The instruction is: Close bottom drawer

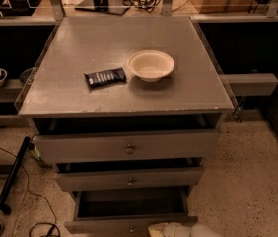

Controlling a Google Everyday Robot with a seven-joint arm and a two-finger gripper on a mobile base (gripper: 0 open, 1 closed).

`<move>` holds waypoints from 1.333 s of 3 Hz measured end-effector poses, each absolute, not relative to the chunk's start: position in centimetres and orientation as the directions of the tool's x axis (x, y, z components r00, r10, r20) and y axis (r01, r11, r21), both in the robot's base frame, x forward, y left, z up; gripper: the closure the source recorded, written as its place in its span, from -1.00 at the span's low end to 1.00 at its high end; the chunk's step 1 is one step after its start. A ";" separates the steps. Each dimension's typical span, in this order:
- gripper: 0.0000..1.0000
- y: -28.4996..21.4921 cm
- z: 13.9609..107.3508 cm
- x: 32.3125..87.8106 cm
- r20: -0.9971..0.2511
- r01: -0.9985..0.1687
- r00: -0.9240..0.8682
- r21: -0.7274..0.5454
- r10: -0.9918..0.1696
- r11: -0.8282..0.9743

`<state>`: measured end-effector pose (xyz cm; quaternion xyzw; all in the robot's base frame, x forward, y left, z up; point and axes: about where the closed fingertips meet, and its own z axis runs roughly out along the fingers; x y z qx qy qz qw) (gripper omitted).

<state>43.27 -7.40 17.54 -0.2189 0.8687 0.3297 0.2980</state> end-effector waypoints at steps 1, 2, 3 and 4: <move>1.00 -7.4 17.5 43.2 -0.662 -0.577 -0.727 0.443 -0.184 0.687; 1.00 -6.6 17.3 43.9 -0.672 -0.577 -0.721 0.445 -0.170 0.685; 1.00 -6.1 17.3 43.9 -0.680 -0.584 -0.713 0.442 -0.171 0.681; 1.00 -5.8 17.5 44.2 -0.688 -0.587 -0.706 0.439 -0.166 0.680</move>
Offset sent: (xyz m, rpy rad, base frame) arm 0.0592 0.0406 -0.0100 0.0789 -0.0698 -0.0530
